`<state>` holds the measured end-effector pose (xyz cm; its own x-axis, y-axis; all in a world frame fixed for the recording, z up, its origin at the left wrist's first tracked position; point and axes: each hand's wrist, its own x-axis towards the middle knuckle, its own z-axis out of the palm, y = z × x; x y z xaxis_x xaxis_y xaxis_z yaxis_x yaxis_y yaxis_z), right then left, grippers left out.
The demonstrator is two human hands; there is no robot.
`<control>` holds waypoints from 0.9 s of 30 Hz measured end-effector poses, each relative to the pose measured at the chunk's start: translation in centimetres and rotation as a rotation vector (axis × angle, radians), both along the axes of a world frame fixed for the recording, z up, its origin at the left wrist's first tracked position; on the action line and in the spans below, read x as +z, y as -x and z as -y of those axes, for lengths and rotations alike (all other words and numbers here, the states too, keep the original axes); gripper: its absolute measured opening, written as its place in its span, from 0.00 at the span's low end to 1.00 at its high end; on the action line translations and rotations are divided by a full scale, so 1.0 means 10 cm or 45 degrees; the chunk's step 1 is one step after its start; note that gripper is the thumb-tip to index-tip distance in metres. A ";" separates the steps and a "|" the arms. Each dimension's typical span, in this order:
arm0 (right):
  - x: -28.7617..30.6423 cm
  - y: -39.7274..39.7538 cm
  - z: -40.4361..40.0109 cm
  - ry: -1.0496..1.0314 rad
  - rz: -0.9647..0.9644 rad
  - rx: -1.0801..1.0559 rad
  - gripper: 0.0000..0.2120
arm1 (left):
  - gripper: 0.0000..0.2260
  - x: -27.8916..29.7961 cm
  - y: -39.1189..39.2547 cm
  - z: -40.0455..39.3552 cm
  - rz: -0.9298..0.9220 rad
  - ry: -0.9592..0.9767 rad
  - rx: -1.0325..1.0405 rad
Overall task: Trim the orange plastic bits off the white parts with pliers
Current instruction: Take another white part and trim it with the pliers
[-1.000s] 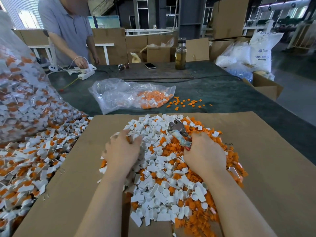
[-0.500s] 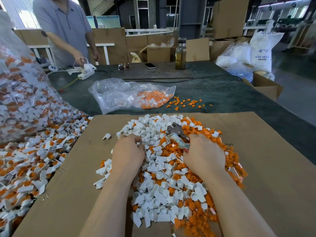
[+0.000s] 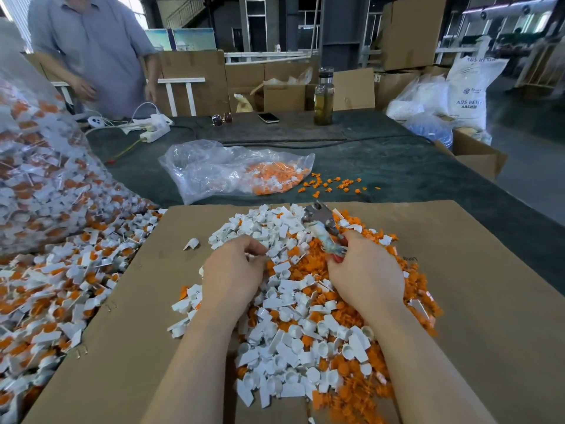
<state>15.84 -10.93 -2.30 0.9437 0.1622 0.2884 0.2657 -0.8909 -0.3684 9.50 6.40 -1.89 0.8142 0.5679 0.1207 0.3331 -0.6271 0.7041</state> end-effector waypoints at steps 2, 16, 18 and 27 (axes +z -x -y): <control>0.01 -0.01 0.01 -0.067 -0.015 0.007 0.14 | 0.09 0.02 0.01 0.04 0.046 0.001 -0.048; 0.09 0.05 -0.03 -0.421 -0.030 0.341 0.06 | 0.15 0.09 0.03 0.29 0.384 0.316 -0.496; 0.09 0.05 -0.02 -0.469 -0.048 0.356 0.05 | 0.15 0.10 0.04 0.29 0.389 0.338 -0.508; 0.09 0.07 -0.04 -0.595 -0.071 0.371 0.07 | 0.09 0.11 0.03 0.31 0.424 0.424 -0.468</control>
